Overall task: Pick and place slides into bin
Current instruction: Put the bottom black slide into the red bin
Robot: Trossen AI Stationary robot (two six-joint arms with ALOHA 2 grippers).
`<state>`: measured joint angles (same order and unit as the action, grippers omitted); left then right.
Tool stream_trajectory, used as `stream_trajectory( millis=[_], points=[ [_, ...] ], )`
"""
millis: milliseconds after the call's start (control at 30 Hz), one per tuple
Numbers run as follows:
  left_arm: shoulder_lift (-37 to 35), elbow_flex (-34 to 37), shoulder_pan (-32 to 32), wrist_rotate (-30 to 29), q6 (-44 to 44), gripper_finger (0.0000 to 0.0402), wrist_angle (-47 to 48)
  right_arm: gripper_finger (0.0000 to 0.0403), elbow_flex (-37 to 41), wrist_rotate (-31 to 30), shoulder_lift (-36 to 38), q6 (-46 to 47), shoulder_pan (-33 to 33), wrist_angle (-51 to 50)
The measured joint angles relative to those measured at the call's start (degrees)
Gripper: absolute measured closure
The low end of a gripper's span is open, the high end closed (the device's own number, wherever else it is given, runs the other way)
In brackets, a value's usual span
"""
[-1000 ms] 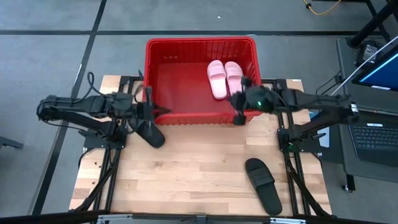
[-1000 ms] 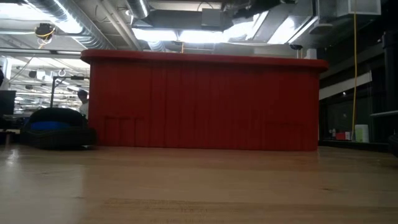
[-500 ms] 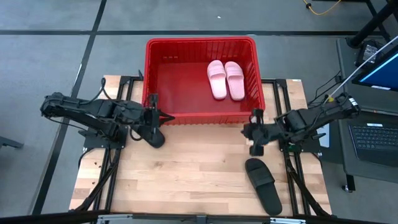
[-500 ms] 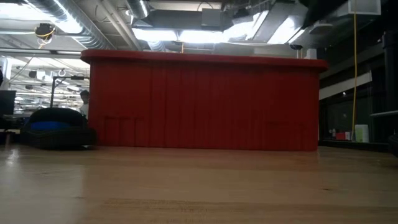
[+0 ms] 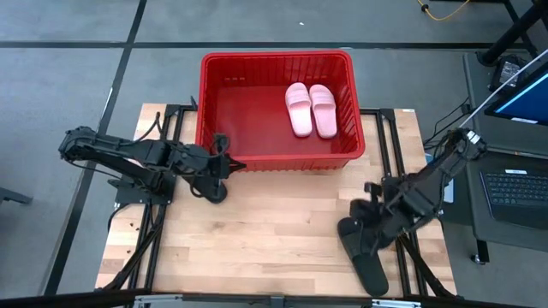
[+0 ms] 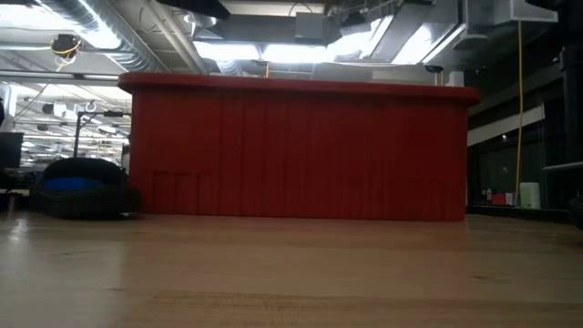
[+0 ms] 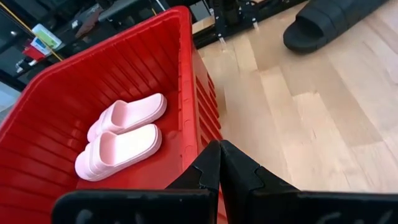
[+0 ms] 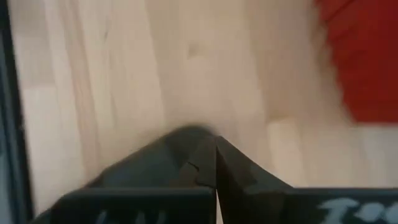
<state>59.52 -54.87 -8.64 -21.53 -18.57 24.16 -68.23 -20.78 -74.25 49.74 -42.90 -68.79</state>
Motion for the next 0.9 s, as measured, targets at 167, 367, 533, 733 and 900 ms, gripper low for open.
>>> stream_trajectory(
  millis=[167, 367, 533, 733, 900],
  points=[
    [0.5, 0.0, 0.0, -1.7, 1.6, 0.04, -0.4, 0.0403, -2.7, 6.2, -5.4, 11.9, -5.8, -6.8],
    [0.5, 0.0, -0.3, -1.8, 5.8, 0.04, -0.4, 0.0403, -8.6, 10.4, -12.3, 23.4, -13.8, -11.5],
    [0.6, 0.0, -1.7, -1.7, 5.9, 0.04, -0.4, 0.0403, -9.7, 9.9, -16.7, 33.1, -20.3, -10.1],
    [0.6, 0.0, -3.3, -1.9, 5.9, 0.04, -0.5, 0.0403, -9.6, 3.5, -20.6, 42.9, -26.6, -9.9],
    [0.6, 0.0, -4.7, -1.9, 6.0, 0.04, -0.6, 0.0403, -9.6, 1.3, -22.1, 51.5, -29.6, -9.9]
  ],
)
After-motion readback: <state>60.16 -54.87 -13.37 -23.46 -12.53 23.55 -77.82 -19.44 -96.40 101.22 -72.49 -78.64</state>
